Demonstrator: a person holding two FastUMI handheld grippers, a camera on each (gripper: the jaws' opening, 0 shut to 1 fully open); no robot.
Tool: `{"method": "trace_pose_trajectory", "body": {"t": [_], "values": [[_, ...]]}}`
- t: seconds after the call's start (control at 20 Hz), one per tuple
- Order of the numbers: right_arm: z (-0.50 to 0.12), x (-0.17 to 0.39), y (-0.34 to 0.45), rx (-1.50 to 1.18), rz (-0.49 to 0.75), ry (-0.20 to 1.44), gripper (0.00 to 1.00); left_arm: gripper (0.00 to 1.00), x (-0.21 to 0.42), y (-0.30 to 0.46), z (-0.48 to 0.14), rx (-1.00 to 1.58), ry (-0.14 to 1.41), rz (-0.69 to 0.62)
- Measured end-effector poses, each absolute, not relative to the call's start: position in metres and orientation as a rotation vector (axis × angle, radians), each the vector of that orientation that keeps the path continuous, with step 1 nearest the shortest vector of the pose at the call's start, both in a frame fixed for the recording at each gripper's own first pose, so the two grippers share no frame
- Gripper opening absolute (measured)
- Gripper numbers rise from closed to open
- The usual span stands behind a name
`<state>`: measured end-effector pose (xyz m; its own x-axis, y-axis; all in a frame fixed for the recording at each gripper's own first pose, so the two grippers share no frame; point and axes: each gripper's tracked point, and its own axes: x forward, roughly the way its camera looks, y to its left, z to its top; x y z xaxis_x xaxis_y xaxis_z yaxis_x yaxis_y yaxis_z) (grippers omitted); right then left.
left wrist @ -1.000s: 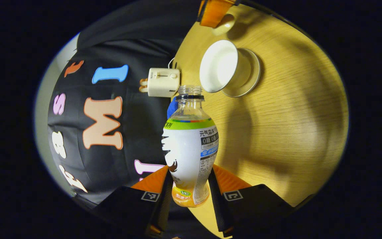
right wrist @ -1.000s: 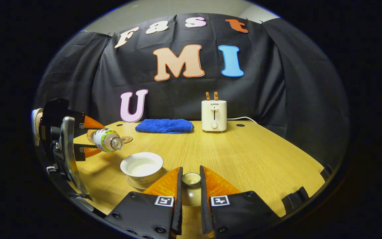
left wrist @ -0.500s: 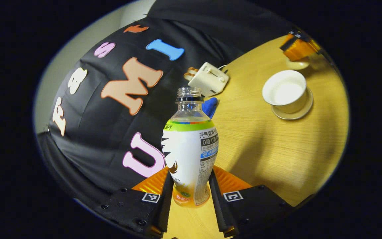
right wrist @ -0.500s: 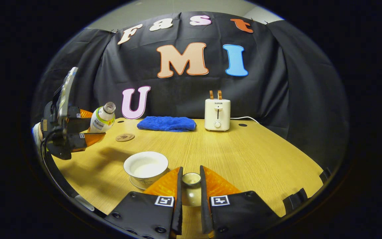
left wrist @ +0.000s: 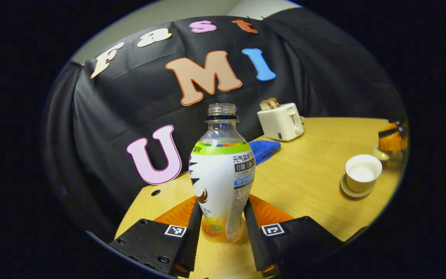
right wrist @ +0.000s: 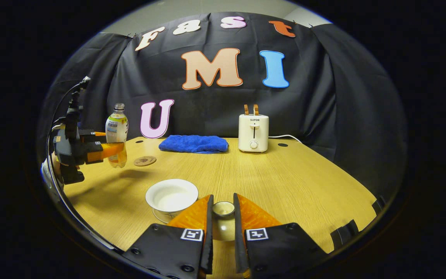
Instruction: Open the teacup lid with one hand, grasp the water bottle and pour water into the teacup with the other hand; after pouring, place the water bottle on the coaster and then close the teacup lid.
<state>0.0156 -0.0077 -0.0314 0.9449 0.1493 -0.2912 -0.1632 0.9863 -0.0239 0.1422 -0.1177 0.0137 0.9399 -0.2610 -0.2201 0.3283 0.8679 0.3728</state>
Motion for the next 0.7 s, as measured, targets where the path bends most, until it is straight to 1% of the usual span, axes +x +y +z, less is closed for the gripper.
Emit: {"method": "trace_pose_trajectory", "body": {"t": [0.2, 0.25, 0.3, 0.7], "values": [[-0.033, 0.019, -0.007, -0.049, 0.143, 0.301, 0.26, 0.55, 0.163, -0.113, 0.026, 0.202, 0.116, -0.308], [-0.032, 0.02, -0.006, -0.05, 0.141, 0.303, 0.29, 0.55, 0.168, -0.112, 0.029, 0.167, 0.1, -0.301], [-0.033, 0.02, -0.005, -0.05, 0.141, 0.304, 0.26, 0.55, 0.174, -0.11, 0.034, 0.141, 0.08, -0.295], [-0.043, 0.026, 0.001, -0.036, 0.142, 0.328, 0.26, 0.55, 0.221, -0.107, 0.038, 0.045, 0.043, -0.283]]}}
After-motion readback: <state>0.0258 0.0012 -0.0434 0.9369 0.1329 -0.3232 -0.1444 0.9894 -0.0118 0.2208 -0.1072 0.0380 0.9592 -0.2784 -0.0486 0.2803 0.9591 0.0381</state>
